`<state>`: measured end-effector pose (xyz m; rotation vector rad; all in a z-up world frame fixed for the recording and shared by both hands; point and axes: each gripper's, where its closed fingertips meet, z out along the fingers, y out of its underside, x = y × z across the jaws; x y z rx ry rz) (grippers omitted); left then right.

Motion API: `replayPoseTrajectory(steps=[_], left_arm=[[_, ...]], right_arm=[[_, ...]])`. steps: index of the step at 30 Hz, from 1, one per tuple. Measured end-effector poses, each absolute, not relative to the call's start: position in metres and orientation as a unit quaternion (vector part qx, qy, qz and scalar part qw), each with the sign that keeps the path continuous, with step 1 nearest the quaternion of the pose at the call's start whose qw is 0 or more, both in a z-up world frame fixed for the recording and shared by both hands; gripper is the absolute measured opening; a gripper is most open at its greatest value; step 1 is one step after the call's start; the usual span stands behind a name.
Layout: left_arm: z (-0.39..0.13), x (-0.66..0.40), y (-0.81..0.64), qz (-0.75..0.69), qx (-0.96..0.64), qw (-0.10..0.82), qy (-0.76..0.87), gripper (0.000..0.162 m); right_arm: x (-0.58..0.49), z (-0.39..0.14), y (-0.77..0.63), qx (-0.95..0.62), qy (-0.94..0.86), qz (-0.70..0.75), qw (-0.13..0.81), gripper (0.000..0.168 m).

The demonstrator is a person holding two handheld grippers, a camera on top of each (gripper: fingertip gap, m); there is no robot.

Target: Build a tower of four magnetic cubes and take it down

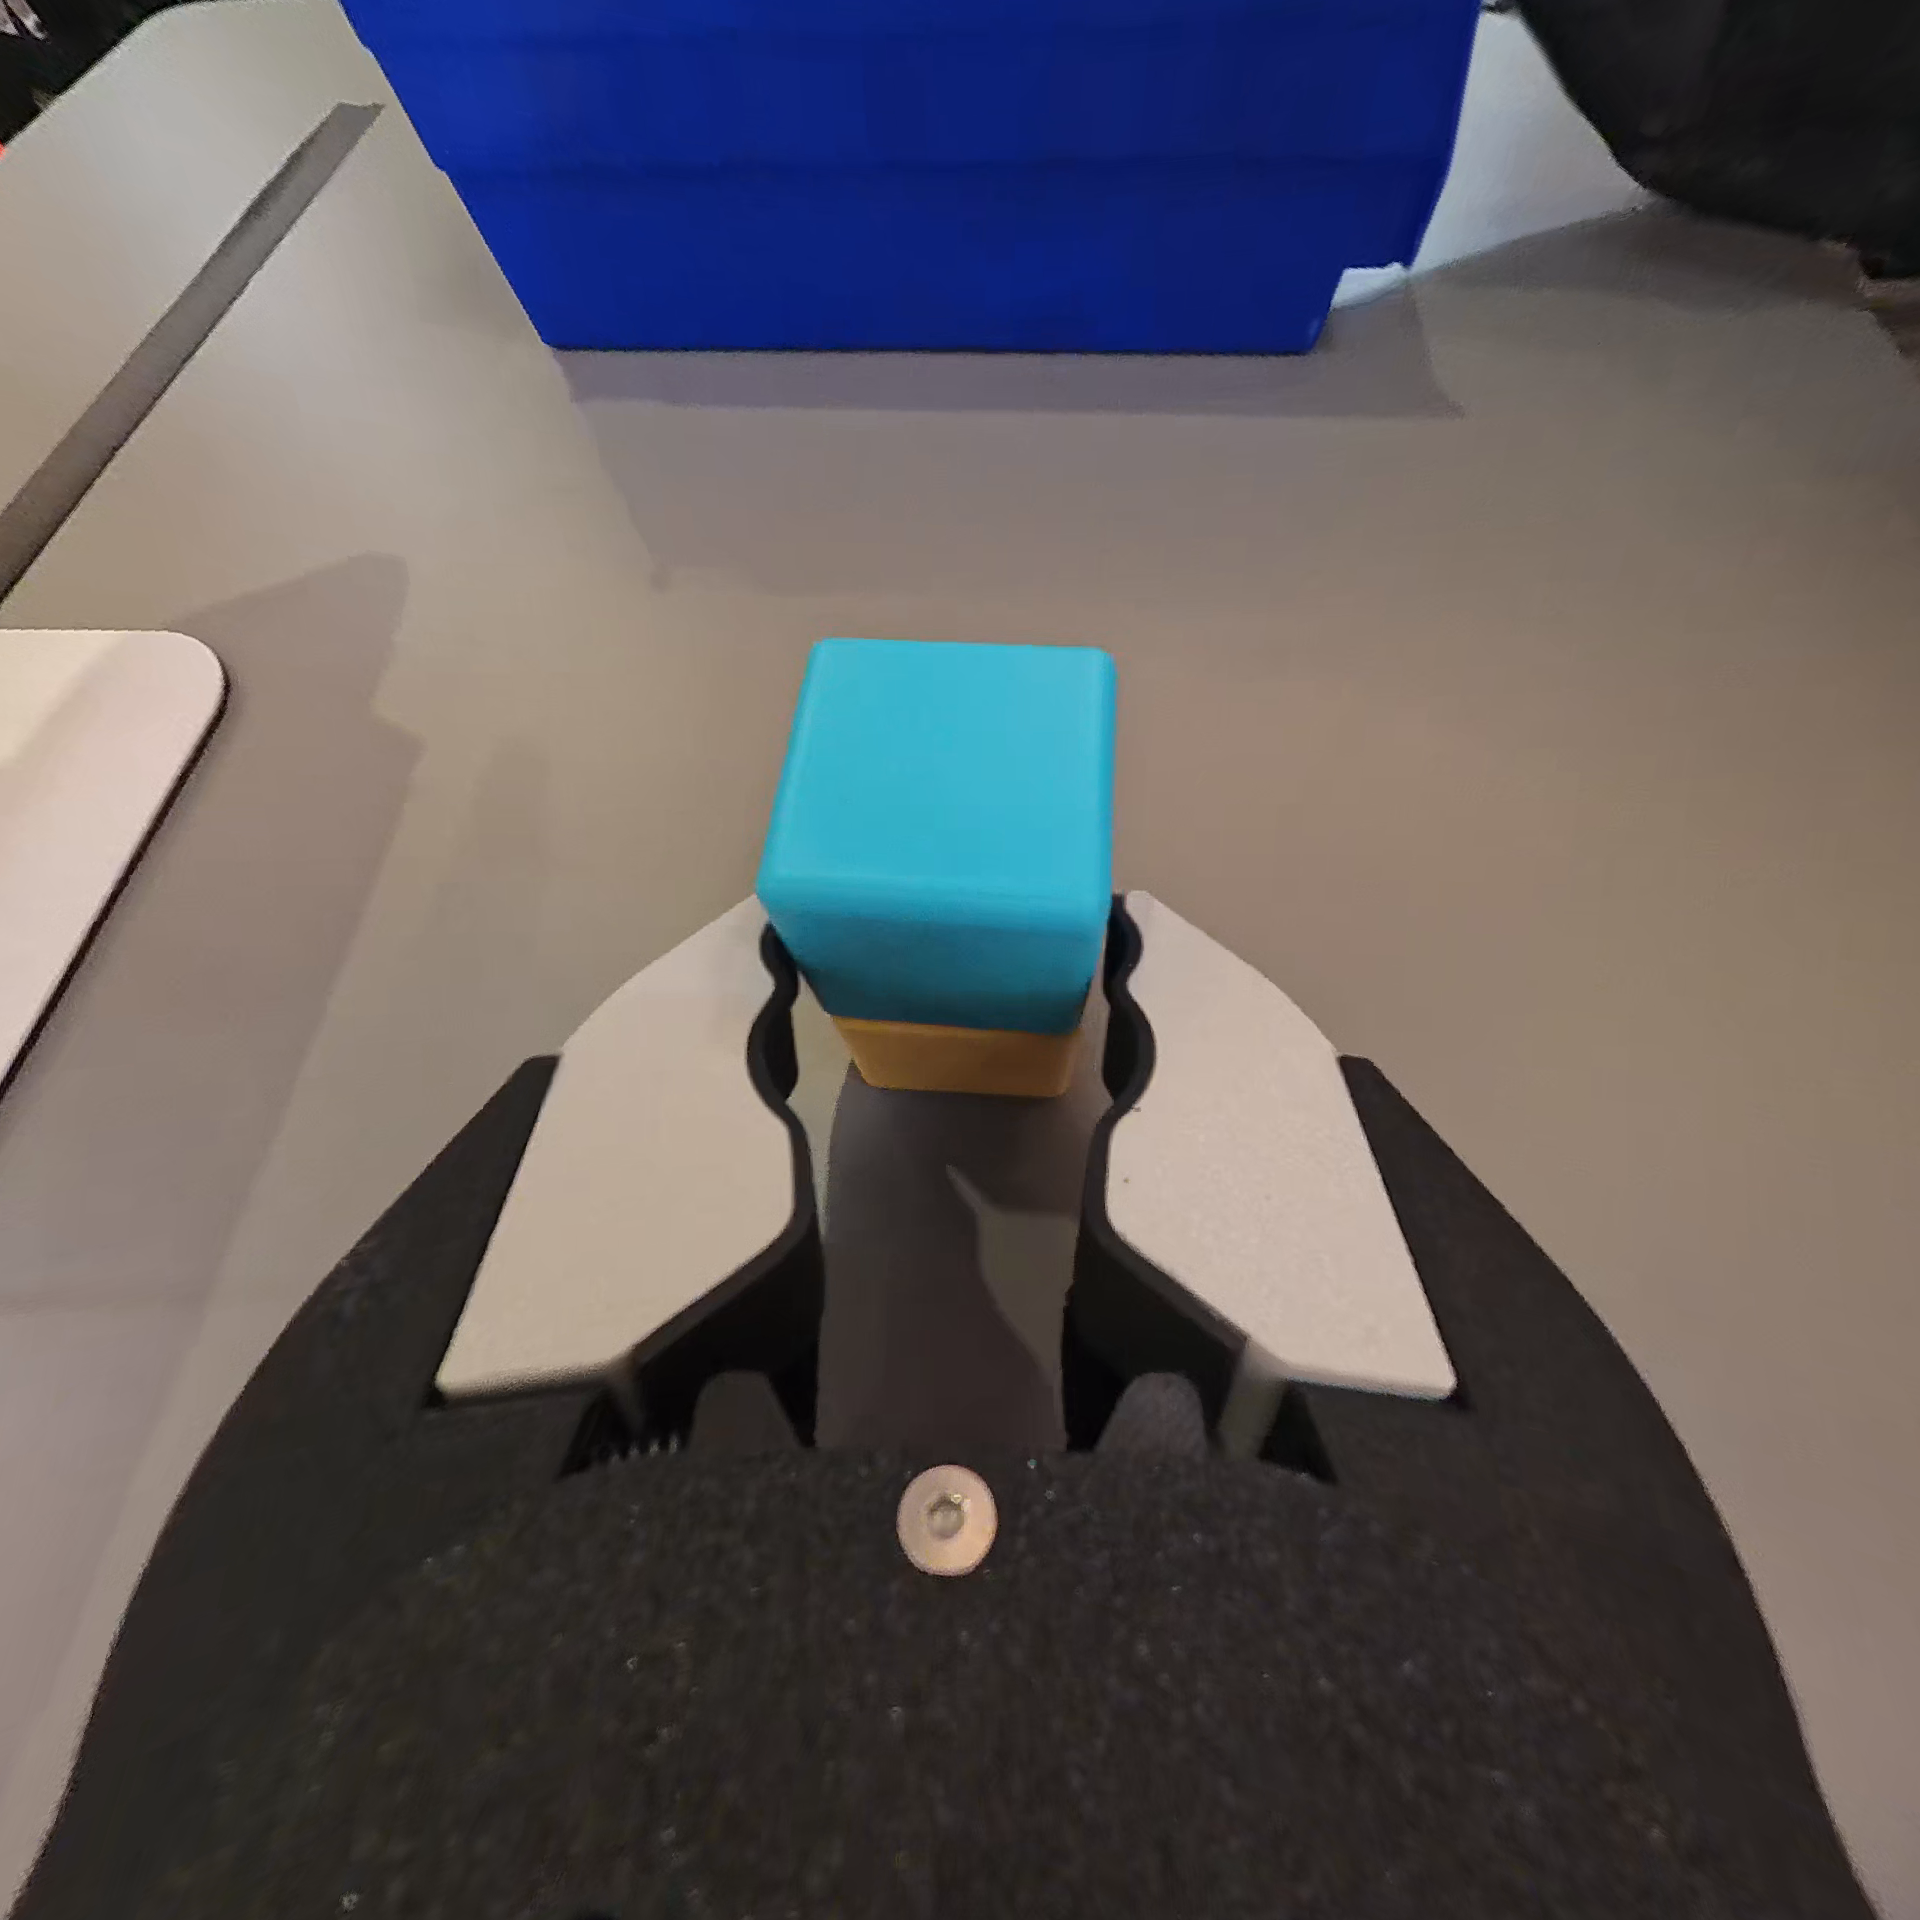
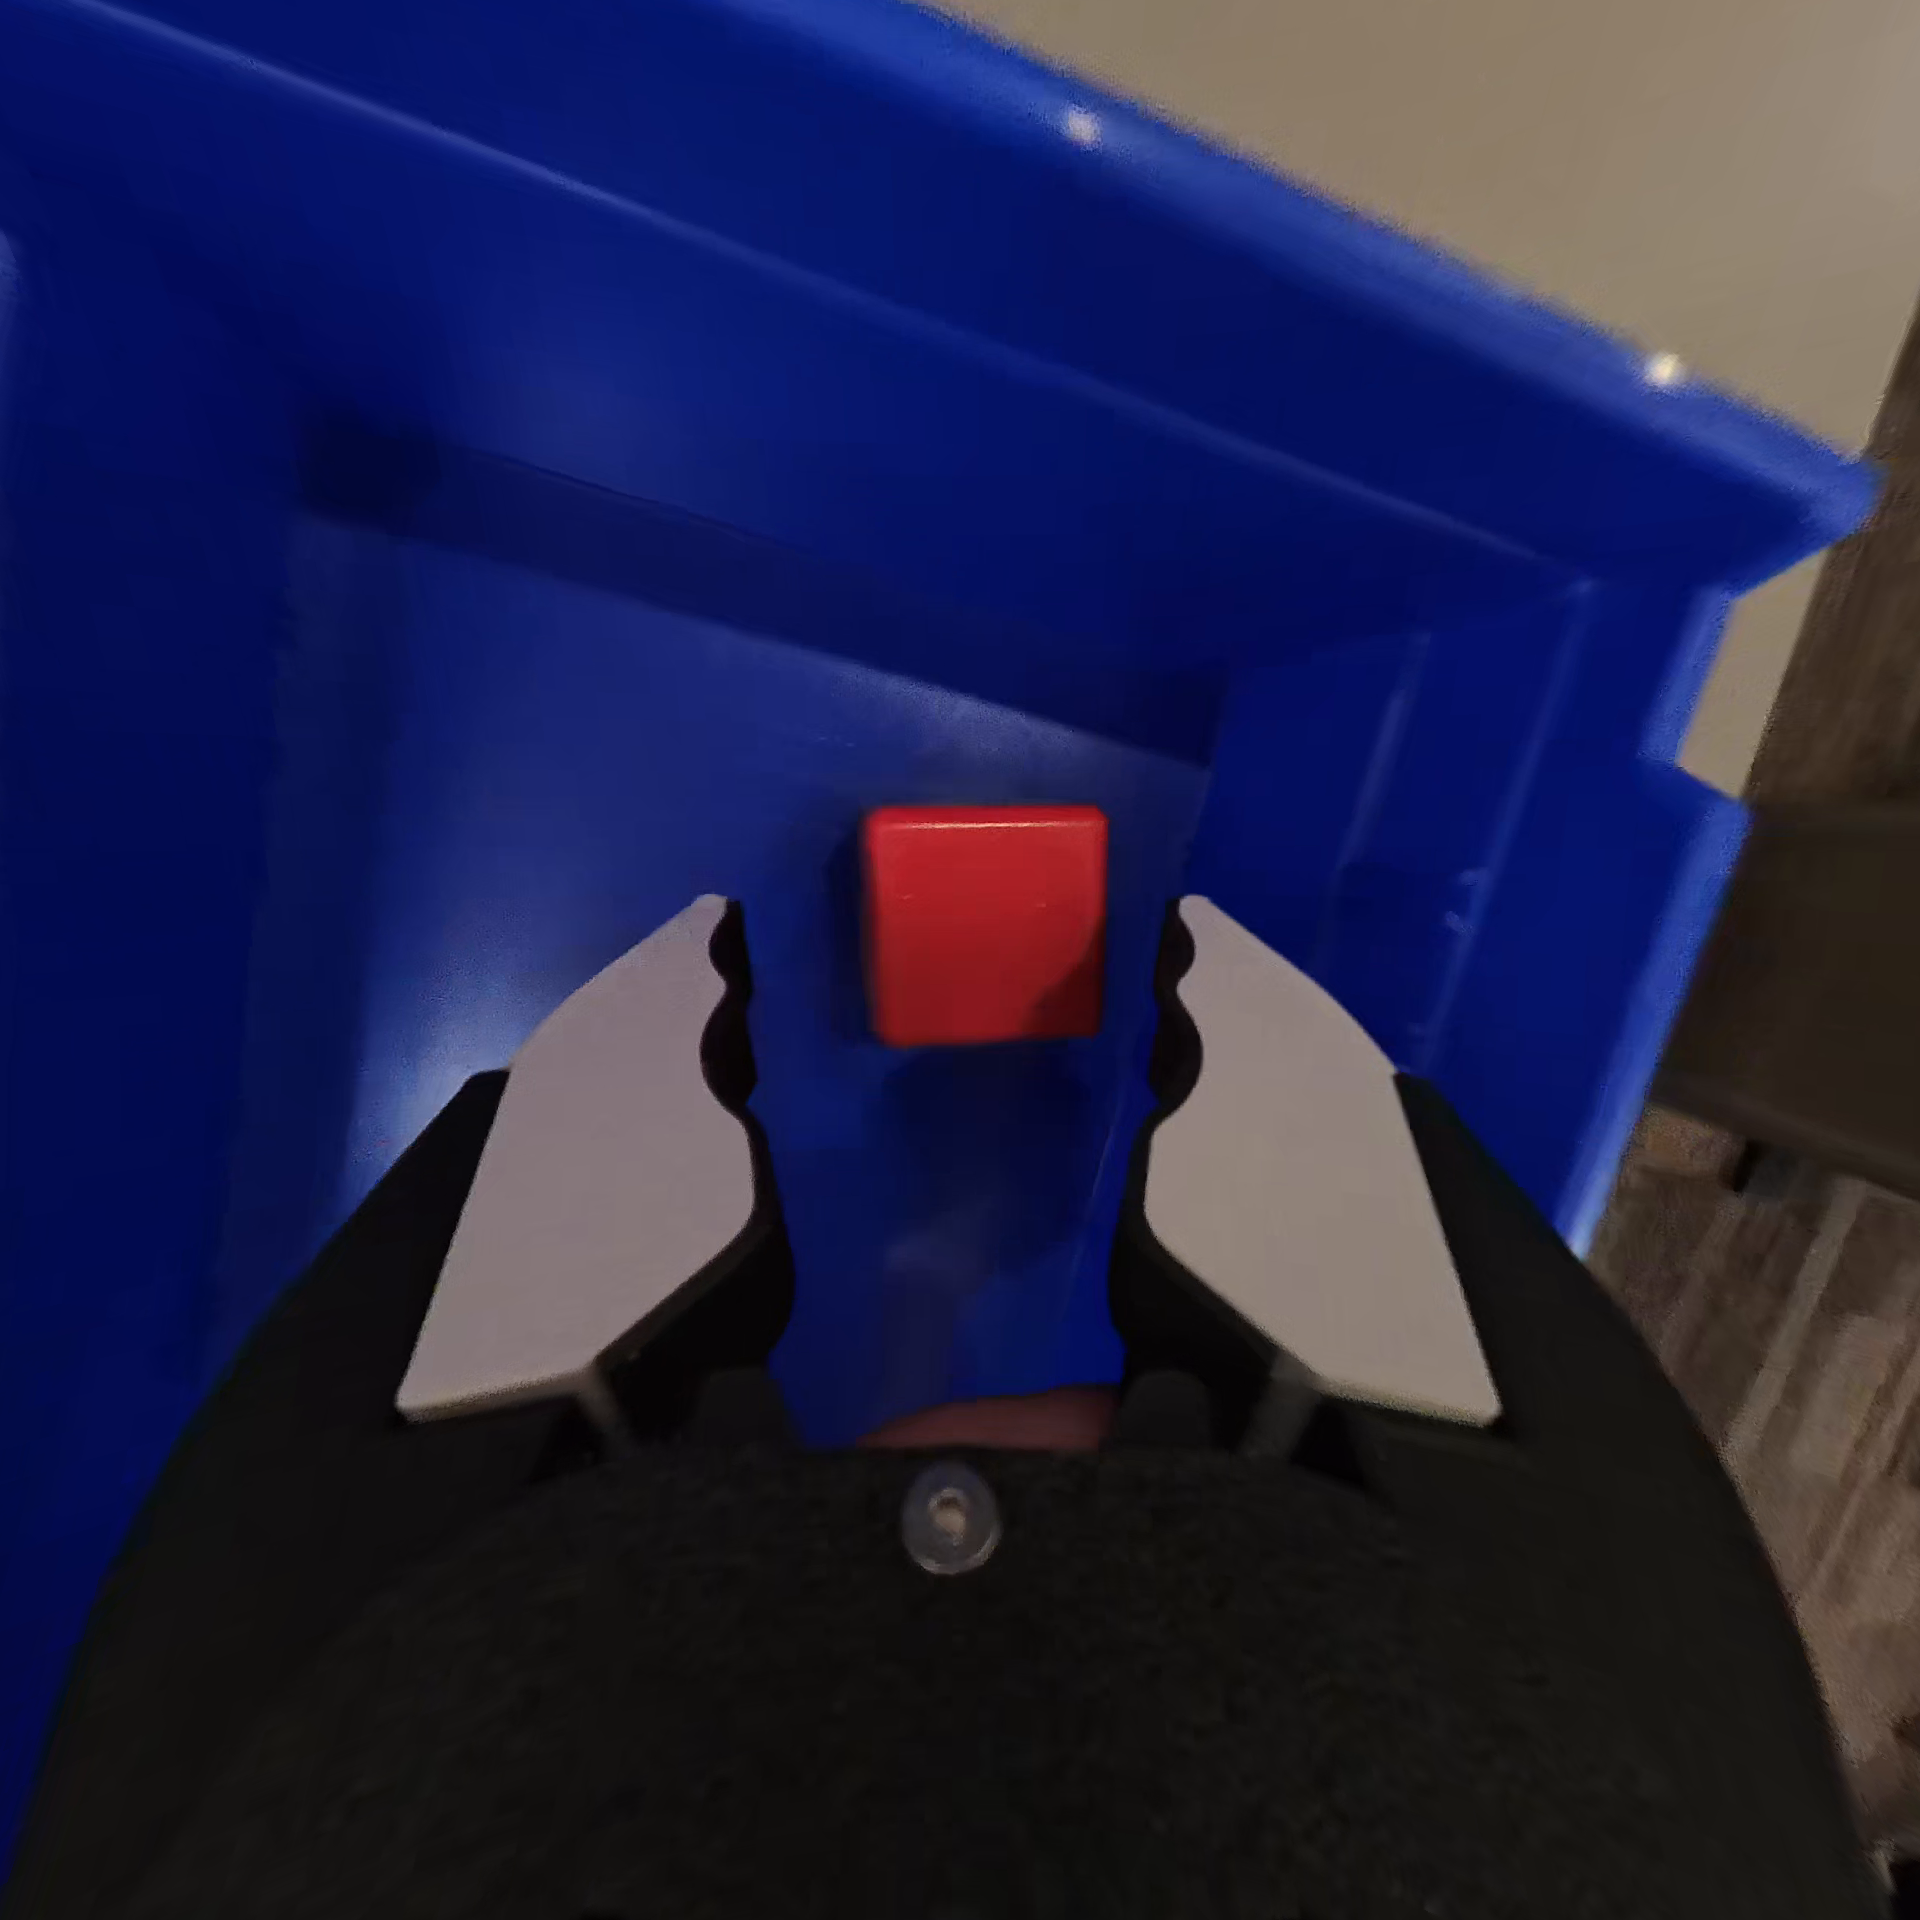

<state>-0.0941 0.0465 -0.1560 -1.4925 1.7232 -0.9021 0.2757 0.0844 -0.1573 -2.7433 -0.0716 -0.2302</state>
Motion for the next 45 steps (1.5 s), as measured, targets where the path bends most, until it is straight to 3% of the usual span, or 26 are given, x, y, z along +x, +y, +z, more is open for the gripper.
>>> replayPoseTrajectory(steps=[7, 14, 19, 22, 26, 38, 45], left_arm=[[-0.170, -0.116, 0.057, -0.321, -0.621, 0.300, 0.649, 0.070], [-0.182, -0.113, 0.053, -0.303, -0.629, 0.266, 0.665, 0.071], [-0.188, -0.103, 0.049, -0.291, -0.627, 0.257, 0.675, 0.068], [-0.190, -0.100, 0.053, -0.279, -0.634, 0.259, 0.673, 0.050], [-0.185, -0.100, 0.057, -0.296, -0.643, 0.263, 0.656, 0.050], [-0.085, -0.105, 0.048, -0.452, -0.569, 0.373, 0.577, 0.049], [-0.055, -0.119, 0.046, -0.491, -0.553, 0.388, 0.550, 0.049]], right_arm=[[0.189, -0.064, 0.041, -0.903, -0.081, -0.034, 0.420, 0.073], [0.118, -0.045, -0.052, -0.846, -0.089, 0.049, 0.523, 0.067], [0.098, -0.048, -0.088, -0.839, -0.093, 0.107, 0.525, 0.066], [0.093, -0.046, -0.095, -0.837, -0.098, 0.109, 0.527, 0.066], [0.068, -0.047, -0.095, -0.831, -0.125, 0.128, 0.526, 0.062], [-0.062, -0.051, -0.054, -0.733, -0.228, 0.324, 0.553, 0.062], [-0.109, -0.008, 0.009, -0.674, -0.298, 0.340, 0.584, 0.070]])
